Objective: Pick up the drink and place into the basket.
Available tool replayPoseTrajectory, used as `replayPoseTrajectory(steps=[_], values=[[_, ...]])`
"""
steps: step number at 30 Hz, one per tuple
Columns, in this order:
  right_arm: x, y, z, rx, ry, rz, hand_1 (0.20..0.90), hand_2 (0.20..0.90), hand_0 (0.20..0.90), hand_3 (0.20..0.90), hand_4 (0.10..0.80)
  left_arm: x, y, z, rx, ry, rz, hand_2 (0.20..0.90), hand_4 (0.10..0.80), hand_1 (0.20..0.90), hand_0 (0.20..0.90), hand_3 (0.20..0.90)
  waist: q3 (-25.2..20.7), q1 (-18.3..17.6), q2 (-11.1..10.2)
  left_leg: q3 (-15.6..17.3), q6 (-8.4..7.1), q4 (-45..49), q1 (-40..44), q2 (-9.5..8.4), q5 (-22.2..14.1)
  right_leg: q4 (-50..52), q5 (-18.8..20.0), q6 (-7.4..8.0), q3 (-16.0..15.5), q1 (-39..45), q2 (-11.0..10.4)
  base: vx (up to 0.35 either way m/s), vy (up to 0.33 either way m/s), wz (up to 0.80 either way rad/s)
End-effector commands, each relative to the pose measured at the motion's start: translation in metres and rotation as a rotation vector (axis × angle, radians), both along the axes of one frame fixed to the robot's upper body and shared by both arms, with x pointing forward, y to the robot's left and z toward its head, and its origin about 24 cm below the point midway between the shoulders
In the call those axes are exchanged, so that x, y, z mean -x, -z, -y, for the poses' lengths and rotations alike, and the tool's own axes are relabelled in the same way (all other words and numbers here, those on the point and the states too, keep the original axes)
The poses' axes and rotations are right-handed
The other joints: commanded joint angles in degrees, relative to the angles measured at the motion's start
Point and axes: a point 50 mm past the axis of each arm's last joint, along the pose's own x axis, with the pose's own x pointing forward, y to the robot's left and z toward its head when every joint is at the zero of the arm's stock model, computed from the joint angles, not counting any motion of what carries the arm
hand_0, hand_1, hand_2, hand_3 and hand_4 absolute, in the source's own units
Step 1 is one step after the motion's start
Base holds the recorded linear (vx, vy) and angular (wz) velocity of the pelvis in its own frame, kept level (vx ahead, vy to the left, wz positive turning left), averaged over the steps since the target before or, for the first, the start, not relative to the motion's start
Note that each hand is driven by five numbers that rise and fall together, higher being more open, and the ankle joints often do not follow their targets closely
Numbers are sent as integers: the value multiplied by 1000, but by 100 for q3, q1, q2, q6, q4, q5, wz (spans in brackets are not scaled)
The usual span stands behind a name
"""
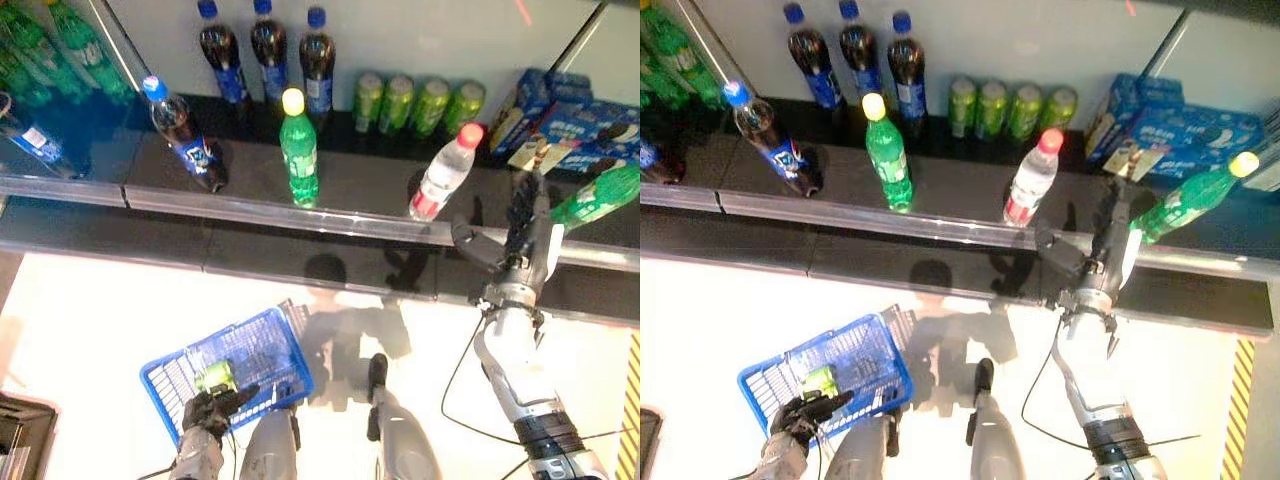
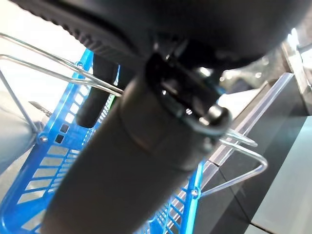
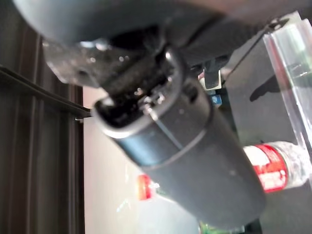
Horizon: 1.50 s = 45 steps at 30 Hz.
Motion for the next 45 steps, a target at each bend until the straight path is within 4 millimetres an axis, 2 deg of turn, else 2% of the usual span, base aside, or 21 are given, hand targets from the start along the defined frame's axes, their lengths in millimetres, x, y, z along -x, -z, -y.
replayPoseTrajectory(steps=[1,9,15,21,33,45], values=[[-3,-69,-8,61,-9,337,900,900,900,900,800,14,9,30,75,41,11,300,100,300,300,200,28,144,121,-390,190,57,-411,-194,568,1013,-1003,-55,-122,208,46,-51,19,3],[-13,-86,-15,73,-32,366,900,900,900,900,800,0,2,33,84,61,56,300,100,300,300,200,311,228,194,-451,197,160,-688,-231,634,1134,-1005,-74,-188,-12,28,-27,10,2],[-18,-90,-25,91,-69,358,900,900,900,900,800,-3,0,33,81,75,63,300,100,300,300,200,425,306,196,-487,206,162,-756,-259,680,1201,-1016,-86,-225,-81,27,7,-2,2],[-23,-96,-24,92,-60,357,900,900,900,900,800,-6,-2,33,81,83,78,300,100,300,300,200,494,365,201,-499,213,174,-762,-271,692,1237,-1027,-90,-272,-77,10,26,6,3],[-43,-110,1,-34,63,337,900,900,900,900,800,-14,-6,36,87,130,98,300,100,300,300,200,634,558,333,-557,230,256,-775,-327,653,1425,-1103,-97,-425,-78,-94,26,7,4],[-54,-137,24,-68,144,364,900,900,900,900,800,-9,-4,35,89,153,85,300,100,300,300,200,658,726,408,-664,273,400,-935,-407,598,1603,-1160,-107,-493,-220,-151,25,5,6]])
